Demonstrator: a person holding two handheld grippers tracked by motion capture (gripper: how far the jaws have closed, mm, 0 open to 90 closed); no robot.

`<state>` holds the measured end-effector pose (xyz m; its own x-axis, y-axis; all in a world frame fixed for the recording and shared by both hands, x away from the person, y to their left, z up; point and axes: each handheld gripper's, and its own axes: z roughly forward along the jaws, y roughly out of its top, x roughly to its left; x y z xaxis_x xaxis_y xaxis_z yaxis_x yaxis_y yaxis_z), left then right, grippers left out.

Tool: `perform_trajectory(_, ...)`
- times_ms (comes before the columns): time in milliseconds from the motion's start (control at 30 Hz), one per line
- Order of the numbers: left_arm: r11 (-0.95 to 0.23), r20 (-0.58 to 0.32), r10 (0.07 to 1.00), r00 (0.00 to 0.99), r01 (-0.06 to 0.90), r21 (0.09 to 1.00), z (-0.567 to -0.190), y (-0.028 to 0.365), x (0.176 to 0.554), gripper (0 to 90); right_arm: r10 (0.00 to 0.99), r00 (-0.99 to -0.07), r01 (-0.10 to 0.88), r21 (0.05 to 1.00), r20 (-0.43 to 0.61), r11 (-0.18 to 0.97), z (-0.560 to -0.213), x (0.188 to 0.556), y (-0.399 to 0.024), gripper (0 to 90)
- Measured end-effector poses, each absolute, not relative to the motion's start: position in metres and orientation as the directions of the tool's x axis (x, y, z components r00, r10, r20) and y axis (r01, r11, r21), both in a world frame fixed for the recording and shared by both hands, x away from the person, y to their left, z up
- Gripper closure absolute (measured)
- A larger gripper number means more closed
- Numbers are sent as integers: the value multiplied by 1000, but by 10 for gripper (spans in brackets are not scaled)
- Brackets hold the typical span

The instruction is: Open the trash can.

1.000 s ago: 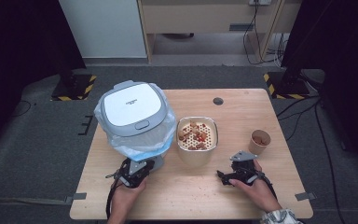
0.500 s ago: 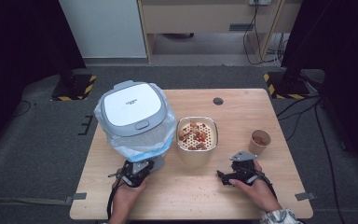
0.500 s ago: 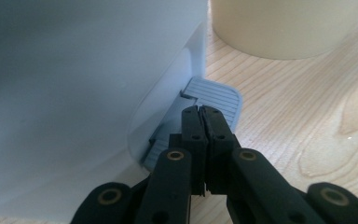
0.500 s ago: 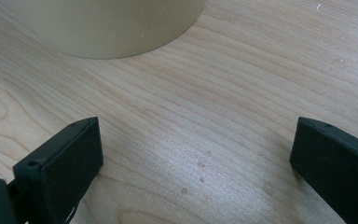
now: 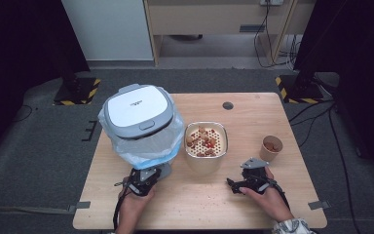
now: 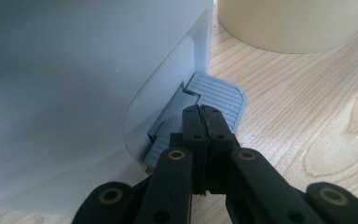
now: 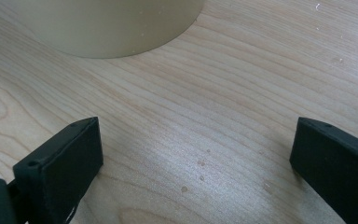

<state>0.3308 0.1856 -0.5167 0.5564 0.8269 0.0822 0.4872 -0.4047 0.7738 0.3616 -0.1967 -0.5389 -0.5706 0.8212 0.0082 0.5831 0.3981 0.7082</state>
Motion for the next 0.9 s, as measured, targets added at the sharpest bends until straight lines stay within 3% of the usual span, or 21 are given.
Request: perform_trajectory(900,-441,108,819,563,500,745,-522,183,334,889,777,-630,553,690,-20,466,-531,352,-199,58)
